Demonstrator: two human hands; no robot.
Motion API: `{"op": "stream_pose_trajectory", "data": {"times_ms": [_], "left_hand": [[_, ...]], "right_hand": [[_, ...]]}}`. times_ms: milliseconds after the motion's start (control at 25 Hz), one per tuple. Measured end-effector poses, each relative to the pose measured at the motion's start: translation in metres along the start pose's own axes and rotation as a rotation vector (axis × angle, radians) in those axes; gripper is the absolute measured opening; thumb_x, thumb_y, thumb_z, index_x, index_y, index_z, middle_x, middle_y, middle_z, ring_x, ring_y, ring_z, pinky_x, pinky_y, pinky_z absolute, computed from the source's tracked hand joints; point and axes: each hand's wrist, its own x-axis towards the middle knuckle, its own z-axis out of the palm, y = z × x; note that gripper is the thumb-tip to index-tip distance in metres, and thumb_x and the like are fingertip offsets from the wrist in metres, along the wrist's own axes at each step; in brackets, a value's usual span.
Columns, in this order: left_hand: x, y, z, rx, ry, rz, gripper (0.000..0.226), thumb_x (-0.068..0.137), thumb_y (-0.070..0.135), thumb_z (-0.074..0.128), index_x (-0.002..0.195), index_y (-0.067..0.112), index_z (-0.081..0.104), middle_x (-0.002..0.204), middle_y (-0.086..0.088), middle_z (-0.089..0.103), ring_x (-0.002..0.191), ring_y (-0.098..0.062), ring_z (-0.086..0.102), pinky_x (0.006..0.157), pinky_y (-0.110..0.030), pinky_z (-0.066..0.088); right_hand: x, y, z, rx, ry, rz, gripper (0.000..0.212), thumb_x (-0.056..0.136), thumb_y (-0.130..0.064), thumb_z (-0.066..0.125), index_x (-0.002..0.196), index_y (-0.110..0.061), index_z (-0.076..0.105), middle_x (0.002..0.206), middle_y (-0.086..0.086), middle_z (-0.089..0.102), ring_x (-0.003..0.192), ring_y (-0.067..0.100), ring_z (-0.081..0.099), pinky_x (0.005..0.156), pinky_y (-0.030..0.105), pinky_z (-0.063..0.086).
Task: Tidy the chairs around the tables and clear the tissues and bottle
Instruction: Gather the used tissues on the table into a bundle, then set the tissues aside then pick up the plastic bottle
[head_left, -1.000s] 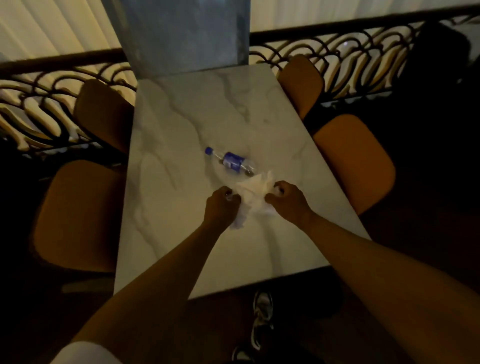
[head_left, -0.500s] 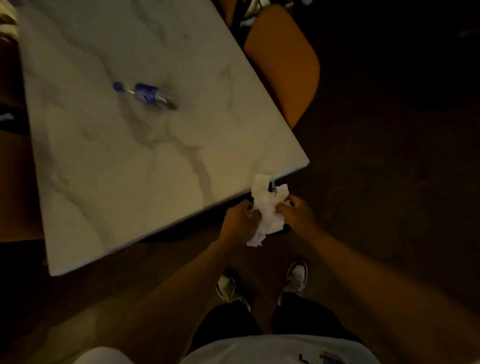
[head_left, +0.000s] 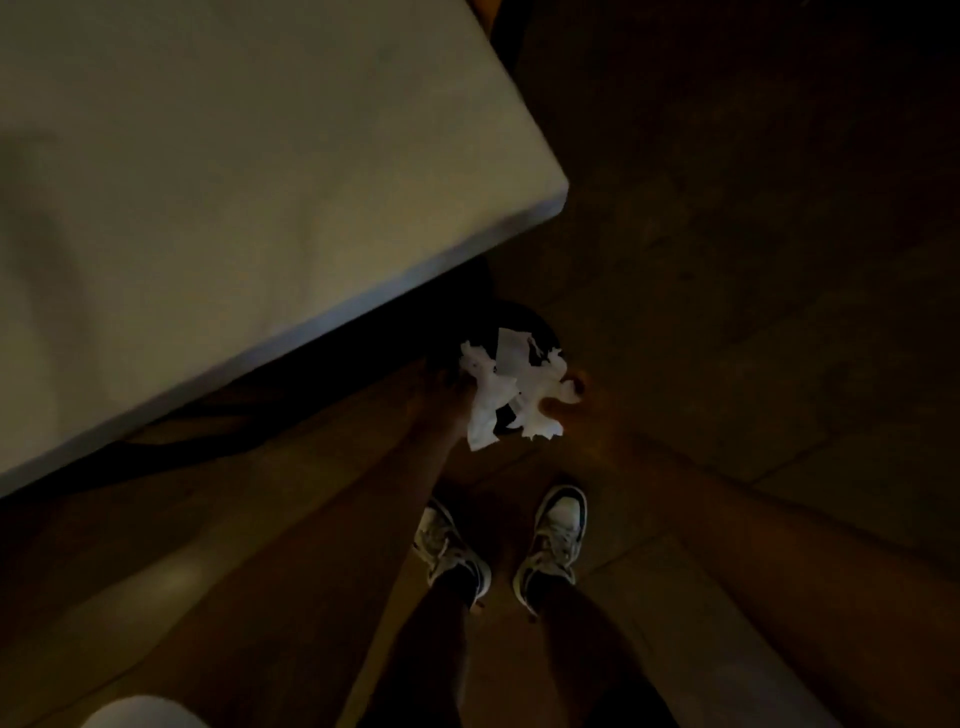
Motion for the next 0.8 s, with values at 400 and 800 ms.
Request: {"op": "stream_pose_trajectory", "data": {"times_ms": [400, 800], "left_hand": [[0.033, 0.029, 0.004, -0.362, -0.024, -0.112, 0.071, 0.095, 0.056, 0.05, 0.152, 0.017, 0.033, 0.154, -0.013, 0.035, 0.134, -0.033, 0.043, 0.105, -0.049, 0.046], [0.027, 0.028, -0.001, -0.446, -0.095, -0.203, 0.055, 0.099, 0.05, 0.049, 0.142, 0.017, 0.044, 0.136, -0.009, 0.053, 0.116, -0.027, 0.058, 0.085, -0.038, 0.055]], "right_hand": [[0.129, 0.058, 0.062, -0.068, -0.036, 0.053, 0.062, 0.093, -0.021, 0.067, 0.146, -0.008, 0.038, 0.147, 0.014, 0.044, 0.132, 0.031, 0.045, 0.099, 0.034, 0.041], [0.127, 0.051, 0.061, -0.211, -0.046, 0.046, 0.042, 0.091, -0.03, 0.062, 0.125, -0.006, 0.056, 0.109, 0.011, 0.063, 0.096, 0.032, 0.062, 0.072, 0.036, 0.046]]}}
